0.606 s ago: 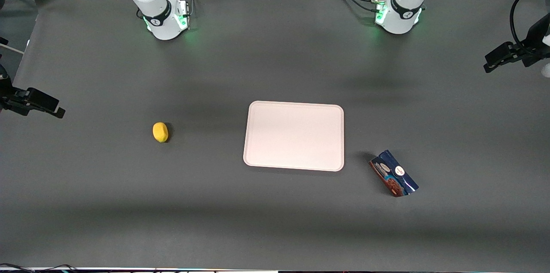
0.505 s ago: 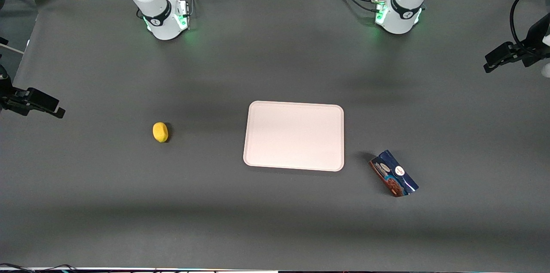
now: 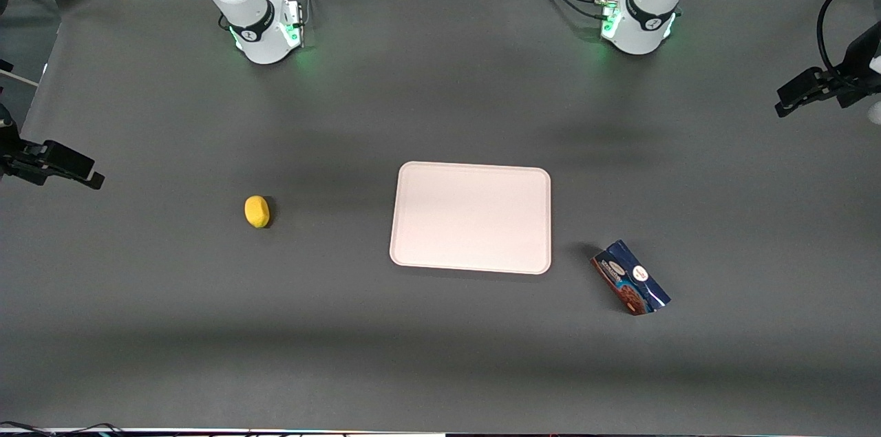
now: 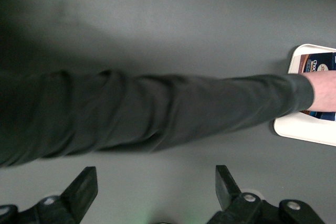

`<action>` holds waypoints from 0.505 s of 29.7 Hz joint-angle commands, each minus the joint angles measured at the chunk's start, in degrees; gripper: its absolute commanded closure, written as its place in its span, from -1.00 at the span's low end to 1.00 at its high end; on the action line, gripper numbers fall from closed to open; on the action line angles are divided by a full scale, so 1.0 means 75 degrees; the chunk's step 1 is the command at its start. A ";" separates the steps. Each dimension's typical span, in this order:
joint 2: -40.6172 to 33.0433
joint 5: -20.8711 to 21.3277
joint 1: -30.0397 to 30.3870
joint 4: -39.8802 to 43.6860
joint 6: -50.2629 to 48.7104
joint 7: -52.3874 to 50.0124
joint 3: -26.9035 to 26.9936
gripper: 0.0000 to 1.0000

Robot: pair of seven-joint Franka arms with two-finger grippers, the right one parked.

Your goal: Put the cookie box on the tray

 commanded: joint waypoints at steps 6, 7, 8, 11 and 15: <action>-0.0069 -0.0014 -0.0010 0.0023 -0.0083 -0.0118 -0.0085 -1.00; -0.0092 -0.0014 -0.0010 0.0023 -0.0130 -0.0118 -0.0085 -1.00; -0.0104 -0.0026 0.0002 0.0035 -0.0211 -0.0118 -0.0085 -1.00; -0.0104 -0.0037 0.0025 0.0257 -0.0457 -0.0141 -0.0120 -1.00; -0.0011 -0.0049 0.0049 0.0784 -0.0926 -0.0631 -0.0425 -1.00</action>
